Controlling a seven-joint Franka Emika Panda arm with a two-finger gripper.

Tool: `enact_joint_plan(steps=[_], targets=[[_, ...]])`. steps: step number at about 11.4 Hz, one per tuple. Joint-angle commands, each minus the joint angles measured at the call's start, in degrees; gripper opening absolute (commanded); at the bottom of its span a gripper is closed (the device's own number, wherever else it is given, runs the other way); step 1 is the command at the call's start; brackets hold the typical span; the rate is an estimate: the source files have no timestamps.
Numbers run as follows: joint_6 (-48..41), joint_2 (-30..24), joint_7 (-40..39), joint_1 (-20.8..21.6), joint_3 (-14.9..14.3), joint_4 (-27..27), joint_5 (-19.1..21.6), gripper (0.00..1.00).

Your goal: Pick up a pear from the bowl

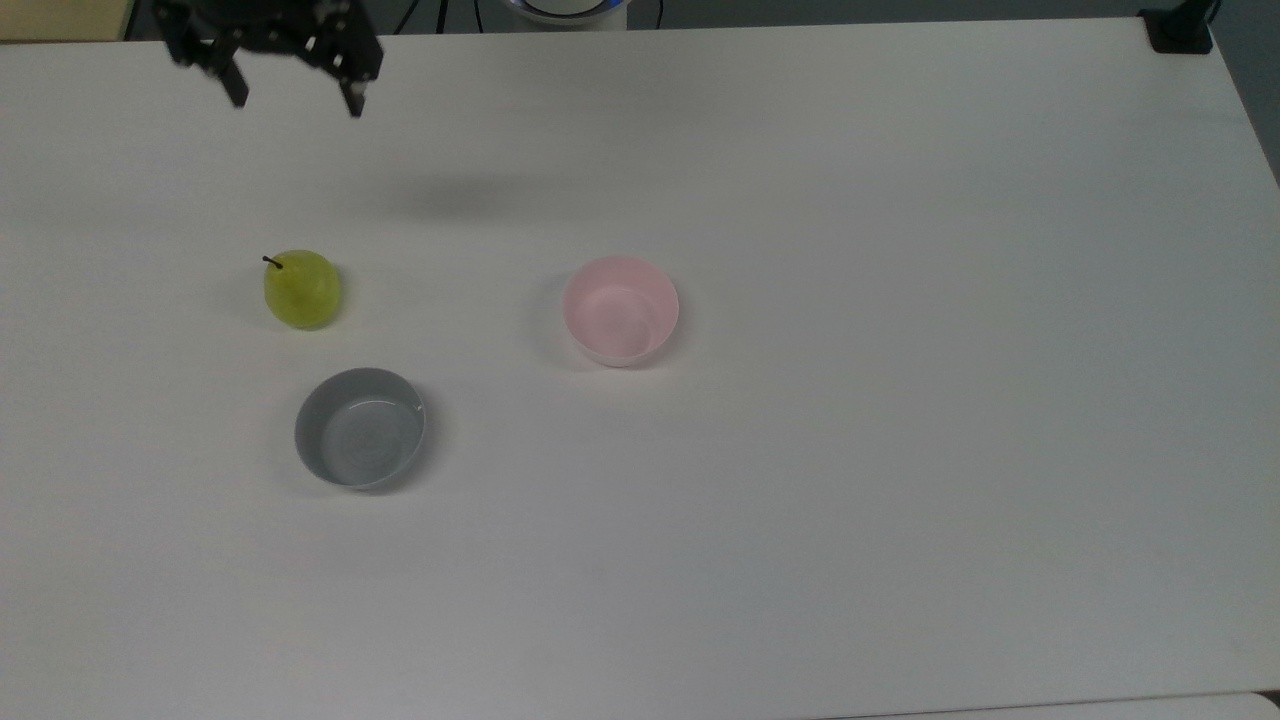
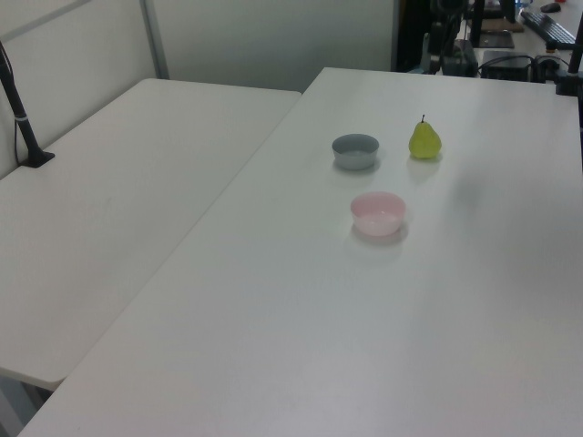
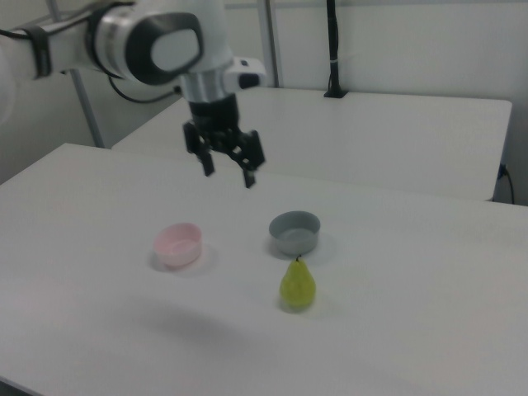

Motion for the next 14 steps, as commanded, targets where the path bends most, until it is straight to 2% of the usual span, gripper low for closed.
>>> enact_joint_plan(steps=[1, 2, 4, 6, 14], targets=[[-6.81, -5.01, 6.42, 6.81, -0.74, -0.35, 0.29, 1.00], [-7.09, -5.36, 7.75, 9.35, -1.09, -0.43, 0.47, 1.00], [-6.48, -5.46, 7.41, 15.16, -4.69, -0.43, 1.43, 1.00], [-3.50, -4.40, 2.68, 15.44, -4.70, -0.52, 3.80, 1.00], [-3.22, -3.43, 4.07, 15.44, -4.00, -0.52, 3.90, 1.00]])
